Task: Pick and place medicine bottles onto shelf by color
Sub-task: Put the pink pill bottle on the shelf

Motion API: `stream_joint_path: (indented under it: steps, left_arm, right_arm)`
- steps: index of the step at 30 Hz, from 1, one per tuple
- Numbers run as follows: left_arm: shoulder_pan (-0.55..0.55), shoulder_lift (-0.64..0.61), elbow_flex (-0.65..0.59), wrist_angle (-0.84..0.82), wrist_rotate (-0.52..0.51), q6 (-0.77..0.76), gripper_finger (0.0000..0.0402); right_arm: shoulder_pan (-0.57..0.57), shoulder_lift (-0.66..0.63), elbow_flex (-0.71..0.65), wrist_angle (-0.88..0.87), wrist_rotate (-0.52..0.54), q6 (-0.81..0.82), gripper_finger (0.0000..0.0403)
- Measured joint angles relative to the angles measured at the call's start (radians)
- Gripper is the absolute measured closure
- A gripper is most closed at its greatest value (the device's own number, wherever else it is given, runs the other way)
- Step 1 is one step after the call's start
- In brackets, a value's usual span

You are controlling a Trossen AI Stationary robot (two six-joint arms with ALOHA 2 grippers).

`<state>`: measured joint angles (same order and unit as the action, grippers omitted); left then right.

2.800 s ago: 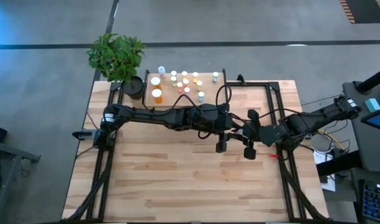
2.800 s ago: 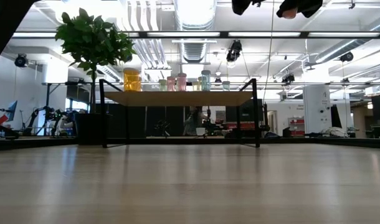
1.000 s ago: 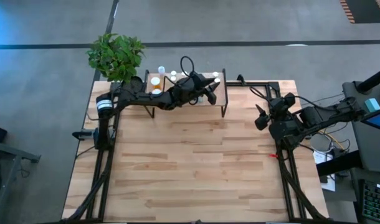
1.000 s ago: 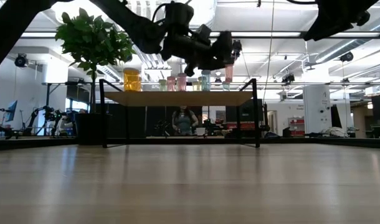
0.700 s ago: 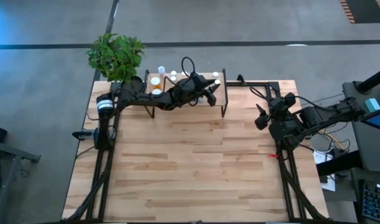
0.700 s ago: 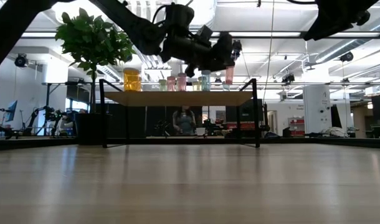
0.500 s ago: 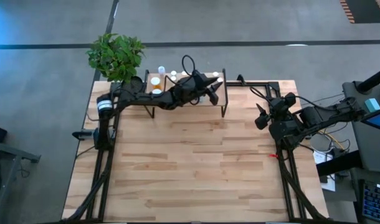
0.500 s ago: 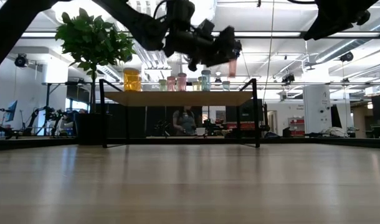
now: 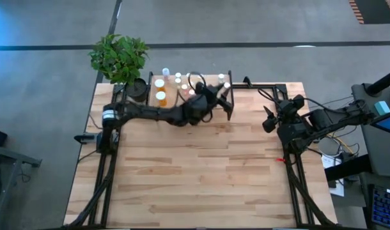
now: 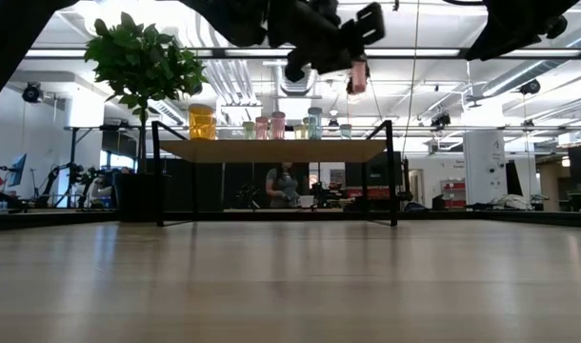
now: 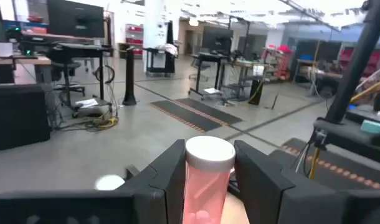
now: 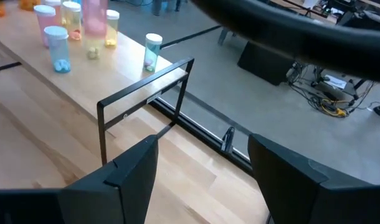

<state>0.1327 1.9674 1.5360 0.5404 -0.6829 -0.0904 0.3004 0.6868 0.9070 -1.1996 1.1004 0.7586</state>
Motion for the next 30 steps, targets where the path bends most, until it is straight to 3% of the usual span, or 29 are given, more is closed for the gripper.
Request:
stream_joint_path:
  steps: [5,9,16,21,30]
  left_arm:
    - [-0.053,0.109,0.018,0.154,-0.059,0.057,0.0295]
    - [-0.043,0.173,0.067,0.179,-0.098,0.099,0.0295]
    - [-0.027,0.173,0.073,0.151,-0.211,0.115,0.0295]
    - [-0.027,0.169,0.073,0.144,-0.212,0.106,0.0295]
    - [-0.016,0.170,0.072,-0.024,-0.181,-0.034,0.0295]
  right_arm:
    - [0.000,-0.007,0.000,0.000,-0.001,-0.015,0.0165]
    - [0.000,-0.020,0.000,0.000,-0.043,-0.046,0.0165]
    - [0.000,-0.036,0.000,0.000,-0.105,-0.053,0.0165]
    - [0.000,-0.039,0.000,-0.004,-0.105,-0.067,0.0165]
    - [0.000,-0.039,0.000,-0.008,-0.105,-0.105,0.0165]
